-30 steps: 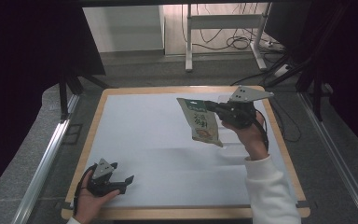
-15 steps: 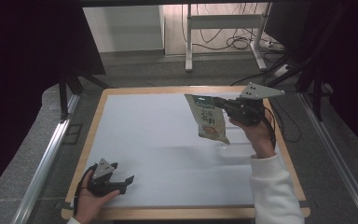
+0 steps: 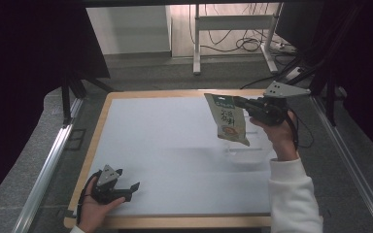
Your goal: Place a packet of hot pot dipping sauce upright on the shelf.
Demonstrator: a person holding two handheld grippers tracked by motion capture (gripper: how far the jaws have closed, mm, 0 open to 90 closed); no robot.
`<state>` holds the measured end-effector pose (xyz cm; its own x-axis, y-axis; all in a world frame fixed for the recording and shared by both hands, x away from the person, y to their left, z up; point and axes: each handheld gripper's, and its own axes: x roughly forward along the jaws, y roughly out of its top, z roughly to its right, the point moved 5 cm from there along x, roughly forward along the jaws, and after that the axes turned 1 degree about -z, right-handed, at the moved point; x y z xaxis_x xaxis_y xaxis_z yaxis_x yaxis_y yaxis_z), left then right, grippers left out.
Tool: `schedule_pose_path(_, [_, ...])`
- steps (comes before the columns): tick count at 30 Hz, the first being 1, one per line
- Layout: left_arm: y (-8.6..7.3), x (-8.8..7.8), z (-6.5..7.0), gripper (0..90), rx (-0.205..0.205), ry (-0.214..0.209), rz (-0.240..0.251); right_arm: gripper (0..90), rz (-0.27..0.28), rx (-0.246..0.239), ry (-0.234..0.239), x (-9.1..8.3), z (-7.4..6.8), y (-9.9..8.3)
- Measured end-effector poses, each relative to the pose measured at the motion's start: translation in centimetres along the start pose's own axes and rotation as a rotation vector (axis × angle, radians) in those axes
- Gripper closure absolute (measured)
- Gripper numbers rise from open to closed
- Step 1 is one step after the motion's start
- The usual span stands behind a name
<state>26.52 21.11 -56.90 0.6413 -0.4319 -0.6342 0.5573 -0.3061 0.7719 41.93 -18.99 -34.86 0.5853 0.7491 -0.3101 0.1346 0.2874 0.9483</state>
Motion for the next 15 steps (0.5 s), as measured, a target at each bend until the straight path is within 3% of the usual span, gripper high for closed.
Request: schedule_pose_path(15, [0.0, 0.0, 0.0, 17.2, 0.004, 0.0, -0.001, 89.6, 0.034, 0.053, -0.042, -1.5, 3.1, -0.7])
